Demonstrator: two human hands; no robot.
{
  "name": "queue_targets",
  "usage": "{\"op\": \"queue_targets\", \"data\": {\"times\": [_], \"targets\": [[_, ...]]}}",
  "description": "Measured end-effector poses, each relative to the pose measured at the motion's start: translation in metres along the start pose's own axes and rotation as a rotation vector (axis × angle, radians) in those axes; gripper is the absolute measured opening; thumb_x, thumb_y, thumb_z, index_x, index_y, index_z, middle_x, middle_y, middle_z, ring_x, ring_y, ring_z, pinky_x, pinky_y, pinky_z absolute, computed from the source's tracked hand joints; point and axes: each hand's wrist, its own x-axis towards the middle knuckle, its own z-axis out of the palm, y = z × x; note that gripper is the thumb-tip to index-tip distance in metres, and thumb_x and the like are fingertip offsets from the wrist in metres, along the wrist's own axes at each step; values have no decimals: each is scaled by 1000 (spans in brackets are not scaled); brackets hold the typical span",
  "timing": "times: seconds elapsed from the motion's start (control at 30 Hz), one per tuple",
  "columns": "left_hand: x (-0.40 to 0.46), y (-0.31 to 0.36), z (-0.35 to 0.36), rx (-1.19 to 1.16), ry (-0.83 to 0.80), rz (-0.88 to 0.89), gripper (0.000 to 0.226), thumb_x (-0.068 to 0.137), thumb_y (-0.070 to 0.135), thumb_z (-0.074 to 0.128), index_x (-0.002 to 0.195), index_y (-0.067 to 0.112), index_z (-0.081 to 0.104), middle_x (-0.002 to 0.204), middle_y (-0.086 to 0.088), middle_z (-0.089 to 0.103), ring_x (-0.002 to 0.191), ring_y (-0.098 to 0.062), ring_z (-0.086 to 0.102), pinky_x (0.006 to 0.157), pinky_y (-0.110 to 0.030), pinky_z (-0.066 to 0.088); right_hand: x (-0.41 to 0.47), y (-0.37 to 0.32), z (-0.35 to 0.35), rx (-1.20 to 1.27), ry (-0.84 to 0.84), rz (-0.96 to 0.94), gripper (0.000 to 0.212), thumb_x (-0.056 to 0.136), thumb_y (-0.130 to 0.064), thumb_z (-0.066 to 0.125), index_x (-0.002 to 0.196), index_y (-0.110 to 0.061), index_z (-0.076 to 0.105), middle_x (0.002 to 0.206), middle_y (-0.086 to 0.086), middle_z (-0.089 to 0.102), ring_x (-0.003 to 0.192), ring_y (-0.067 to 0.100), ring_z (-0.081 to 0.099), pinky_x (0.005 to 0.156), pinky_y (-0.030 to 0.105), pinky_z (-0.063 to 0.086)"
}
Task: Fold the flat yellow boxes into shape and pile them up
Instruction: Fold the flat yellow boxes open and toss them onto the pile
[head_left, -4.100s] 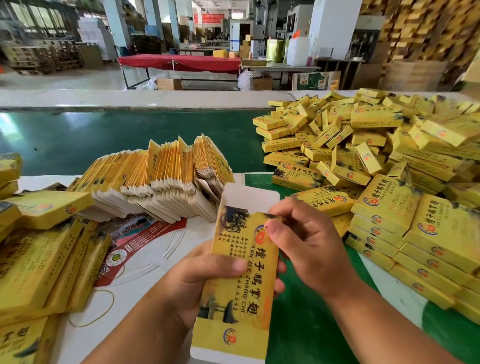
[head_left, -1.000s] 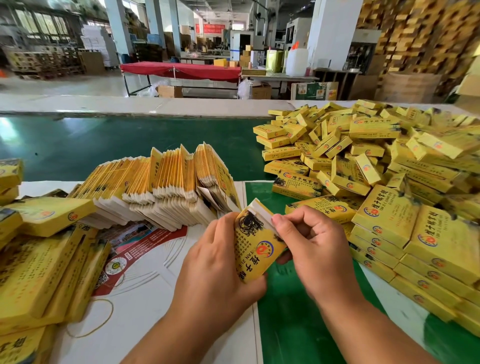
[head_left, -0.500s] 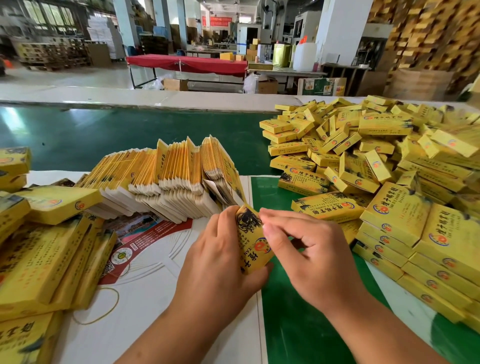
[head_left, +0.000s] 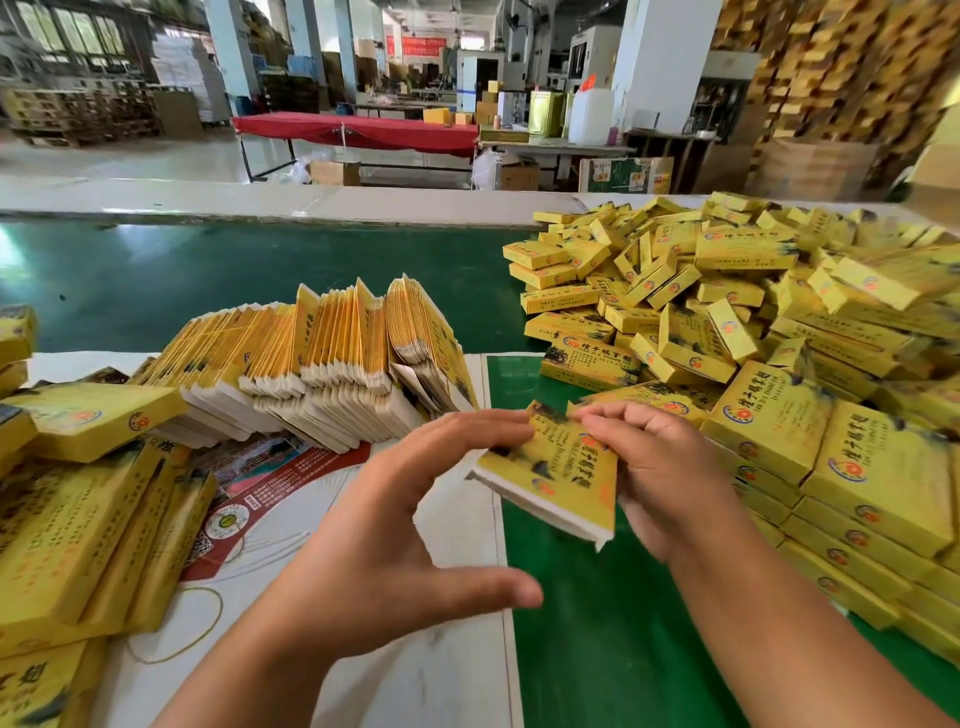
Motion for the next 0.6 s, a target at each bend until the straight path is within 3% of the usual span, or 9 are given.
{"op": "queue_targets", "data": {"times": [0.1,0.17,0.27,0.33,0.47,0.6], "targets": [[3,-1,4,63,165,53,39,78,40,73,115,33,65,117,15,68,114,-13,62,92,-34,52,-7,9,6,7,-169,166,23,94,-5,57,78,-8,73,76,14,72,61,20,69,48,28,55],[3,-7,1,26,274,-22,25,81,40,69,105,34,69,103,15,72,102,-14,67,83,-30,56,-10,14,10,-135,-218,149,32,99,-12,50,78,-14,75,80,12,74,64,23,72,47,28,55],[5,-17,-4,9,321,-183,21,77,42,70,98,37,71,95,19,73,92,-6,69,80,-19,56,-10,13,9,-373,-188,-195,22,100,-23,52,94,-18,72,92,4,75,86,19,73,64,33,61],[7,-23,-2,40,275,-265,18,76,37,70,94,36,71,92,20,73,87,-3,69,77,-14,54,-12,11,6,-255,-238,-371,17,92,-24,59,107,-20,67,99,3,74,96,17,70,73,32,61],[8,-32,6,81,234,-303,14,79,27,75,91,32,70,88,20,73,81,-2,69,73,-17,55,-20,12,9,-322,-262,-584,25,85,-17,68,106,-28,59,99,-9,73,92,12,70,75,17,54],[7,-32,11,-24,369,-286,38,68,38,76,96,34,53,93,14,72,87,-10,69,72,-24,58,-22,15,12,-396,-219,-688,30,86,-11,72,107,-26,57,96,-14,72,88,9,70,73,17,54]]}}
